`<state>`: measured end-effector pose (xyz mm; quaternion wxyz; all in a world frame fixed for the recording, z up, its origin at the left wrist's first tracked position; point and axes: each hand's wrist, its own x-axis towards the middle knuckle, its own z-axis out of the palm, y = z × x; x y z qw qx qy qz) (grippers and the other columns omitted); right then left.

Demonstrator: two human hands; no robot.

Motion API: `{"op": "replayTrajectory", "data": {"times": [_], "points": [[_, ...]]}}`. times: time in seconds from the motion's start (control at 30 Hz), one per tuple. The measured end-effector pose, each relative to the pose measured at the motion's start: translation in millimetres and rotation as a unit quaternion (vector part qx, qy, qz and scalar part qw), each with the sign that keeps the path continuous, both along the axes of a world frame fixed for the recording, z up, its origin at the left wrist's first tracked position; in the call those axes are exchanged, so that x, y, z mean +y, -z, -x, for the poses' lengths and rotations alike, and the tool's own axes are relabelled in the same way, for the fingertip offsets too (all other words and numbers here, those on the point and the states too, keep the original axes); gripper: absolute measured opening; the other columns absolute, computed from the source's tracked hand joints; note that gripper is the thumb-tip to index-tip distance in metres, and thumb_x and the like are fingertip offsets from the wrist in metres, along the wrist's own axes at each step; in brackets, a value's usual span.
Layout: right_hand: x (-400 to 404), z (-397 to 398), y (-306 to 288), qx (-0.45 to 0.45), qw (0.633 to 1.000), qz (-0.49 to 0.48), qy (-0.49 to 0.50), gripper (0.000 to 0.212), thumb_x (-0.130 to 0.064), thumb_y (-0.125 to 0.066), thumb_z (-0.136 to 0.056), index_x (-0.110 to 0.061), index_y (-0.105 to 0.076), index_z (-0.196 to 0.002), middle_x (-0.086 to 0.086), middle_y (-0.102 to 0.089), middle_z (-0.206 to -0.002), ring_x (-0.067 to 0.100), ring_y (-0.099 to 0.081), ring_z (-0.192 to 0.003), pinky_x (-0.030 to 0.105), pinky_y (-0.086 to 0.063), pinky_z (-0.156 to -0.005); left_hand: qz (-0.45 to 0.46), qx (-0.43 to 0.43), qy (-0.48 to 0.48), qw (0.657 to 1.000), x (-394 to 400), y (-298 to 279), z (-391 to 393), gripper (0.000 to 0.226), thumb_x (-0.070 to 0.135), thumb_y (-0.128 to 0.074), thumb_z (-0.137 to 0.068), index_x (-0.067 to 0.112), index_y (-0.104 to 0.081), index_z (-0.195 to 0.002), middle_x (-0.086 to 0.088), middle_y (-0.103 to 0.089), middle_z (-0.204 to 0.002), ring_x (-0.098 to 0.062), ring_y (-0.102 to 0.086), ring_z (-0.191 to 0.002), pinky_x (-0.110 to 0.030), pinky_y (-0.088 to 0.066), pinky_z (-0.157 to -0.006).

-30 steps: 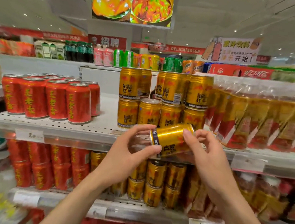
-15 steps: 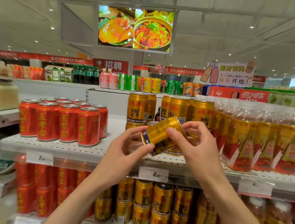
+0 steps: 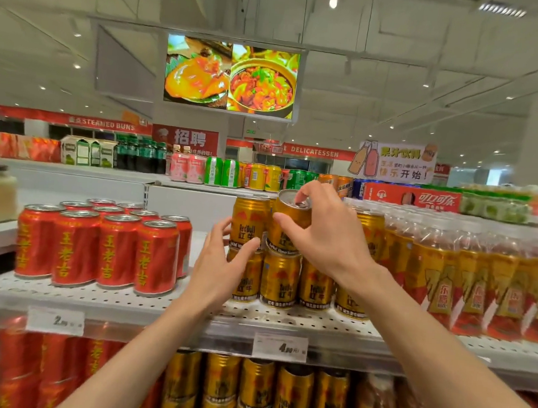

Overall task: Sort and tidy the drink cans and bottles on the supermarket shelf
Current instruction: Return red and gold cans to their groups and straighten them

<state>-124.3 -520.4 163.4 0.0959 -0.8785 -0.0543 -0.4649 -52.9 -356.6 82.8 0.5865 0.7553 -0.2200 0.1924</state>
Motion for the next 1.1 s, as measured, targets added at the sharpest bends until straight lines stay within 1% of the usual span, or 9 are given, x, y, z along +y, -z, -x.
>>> {"op": "replayTrajectory", "data": {"times": [0.07, 0.17, 0.33, 0.5, 0.6, 0.7, 0.8, 0.97, 1.1], "points": [[2, -4, -1, 0.004, 0.999, 0.027, 0.018, 0.042, -0.059, -0.06, -0.092, -0.023, -0.051, -0.112, -0.003, -0.056, -0.109, 0.014, -0.058, -0.08, 0.028, -0.052, -0.069, 0.022, 0.014, 0.033, 0.999, -7, 1, 2, 0.062, 0.053, -0.059, -0.098, 0.041, -0.029, -0.15, 0.021, -0.047, -0.125, -0.007, -0.055, -0.116, -0.029, -0.049, -0.094], [3, -10, 0, -0.003, 0.996, 0.079, 0.045, 0.044, -0.062, -0.055, -0.093, -0.021, -0.052, -0.109, -0.003, -0.057, -0.103, 0.013, -0.055, -0.082, 0.03, -0.054, -0.068, 0.046, 0.025, 0.042, 0.998, -11, 9, 1, 0.061, 0.052, -0.055, -0.1, 0.04, -0.028, -0.153, 0.017, -0.05, -0.127, -0.007, -0.058, -0.116, -0.023, -0.047, -0.086], [3, -17, 2, -0.017, 0.988, 0.132, 0.072, 0.046, -0.062, -0.05, -0.096, -0.018, -0.057, -0.108, 0.0, -0.063, -0.101, 0.016, -0.053, -0.093, 0.03, -0.053, -0.071, 0.054, 0.042, 0.059, 0.996, -8, 14, -3, 0.058, 0.054, -0.052, -0.1, 0.039, -0.031, -0.152, 0.015, -0.059, -0.131, -0.01, -0.062, -0.122, -0.034, -0.053, -0.098], [-2, -26, 5, -0.026, 0.987, 0.136, 0.087, 0.048, -0.06, -0.048, -0.098, -0.015, -0.06, -0.113, 0.003, -0.067, -0.106, 0.022, -0.054, -0.1, 0.037, -0.048, -0.088, 0.055, 0.035, 0.06, 0.996, -9, 14, -5, 0.057, 0.052, -0.053, -0.101, 0.038, -0.035, -0.152, 0.027, -0.059, -0.119, 0.006, -0.061, -0.11, -0.026, -0.053, -0.089], [-8, -28, 10, -0.006, 0.986, 0.138, 0.097, 0.052, -0.063, -0.046, -0.096, -0.018, -0.06, -0.118, 0.001, -0.067, -0.115, 0.022, -0.053, -0.111, 0.041, -0.043, -0.098, 0.05, 0.028, 0.059, 0.997, -9, 14, -4, 0.05, 0.05, -0.053, -0.101, 0.04, -0.04, -0.149, 0.027, -0.06, -0.121, 0.012, -0.061, -0.104, -0.012, -0.051, -0.077], [-13, -25, 13, 0.007, 0.986, 0.143, 0.081, 0.054, -0.062, -0.05, -0.094, -0.021, -0.057, -0.129, -0.002, -0.065, -0.128, 0.022, -0.05, -0.128, 0.049, -0.027, -0.118, 0.049, 0.018, 0.064, 0.997, -10, 14, -4, 0.044, 0.046, -0.052, -0.103, 0.044, -0.043, -0.146, 0.03, -0.06, -0.122, 0.017, -0.061, -0.1, -0.008, -0.049, -0.07], [-16, -25, 14, 0.011, 0.989, 0.136, 0.06, 0.056, -0.059, -0.053, -0.094, -0.021, -0.054, -0.135, -0.003, -0.063, -0.132, 0.02, -0.051, -0.131, 0.051, -0.016, -0.124, 0.048, 0.018, 0.063, 0.997, -10, 14, -3, 0.042, 0.046, -0.052, -0.103, 0.044, -0.044, -0.144, 0.031, -0.059, -0.121, 0.018, -0.059, -0.1, -0.009, -0.049, -0.07], [-17, -26, 18, 0.005, 0.993, 0.111, 0.026, 0.056, -0.054, -0.057, -0.093, -0.019, -0.053, -0.136, 0.0, -0.062, -0.133, 0.021, -0.051, -0.129, 0.049, -0.027, -0.119, 0.055, 0.031, 0.06, 0.996, -10, 15, -4, 0.048, 0.048, -0.053, -0.102, 0.041, -0.042, -0.148, 0.021, -0.06, -0.127, 0.012, -0.056, -0.103, -0.008, -0.048, -0.066], [-21, -27, 21, 0.006, 0.995, 0.098, -0.002, 0.061, -0.054, -0.058, -0.094, -0.019, -0.049, -0.143, -0.001, -0.058, -0.14, 0.019, -0.047, -0.134, 0.044, -0.029, -0.119, 0.056, 0.038, 0.055, 0.996, -9, 17, -7, 0.054, 0.05, -0.056, -0.1, 0.04, -0.04, -0.15, 0.013, -0.058, -0.134, 0.006, -0.056, -0.11, -0.013, -0.048, -0.072]]}}
